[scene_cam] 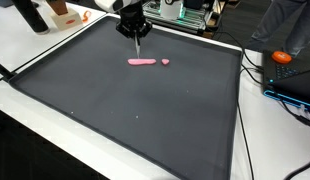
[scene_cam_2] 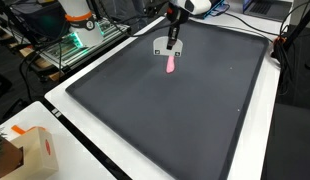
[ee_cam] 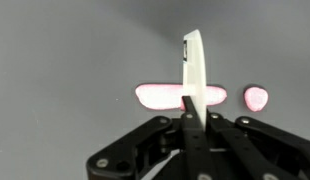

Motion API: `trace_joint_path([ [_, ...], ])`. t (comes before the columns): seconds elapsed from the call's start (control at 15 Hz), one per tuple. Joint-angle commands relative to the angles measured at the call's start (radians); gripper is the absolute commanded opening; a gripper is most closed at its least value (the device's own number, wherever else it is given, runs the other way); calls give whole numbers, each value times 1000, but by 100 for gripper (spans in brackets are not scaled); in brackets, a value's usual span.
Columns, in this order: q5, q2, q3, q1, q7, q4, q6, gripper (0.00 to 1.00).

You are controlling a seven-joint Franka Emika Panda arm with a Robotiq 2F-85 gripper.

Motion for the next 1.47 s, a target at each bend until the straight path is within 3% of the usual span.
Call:
trace_joint_path([
  [0.0,28,3,-4,-20,-45,-45,51,1],
  [0.47,9,31,-5,-31,-83,-71,167,1],
  [1.4,-11,93,2,-25,-82,-40,230,1],
])
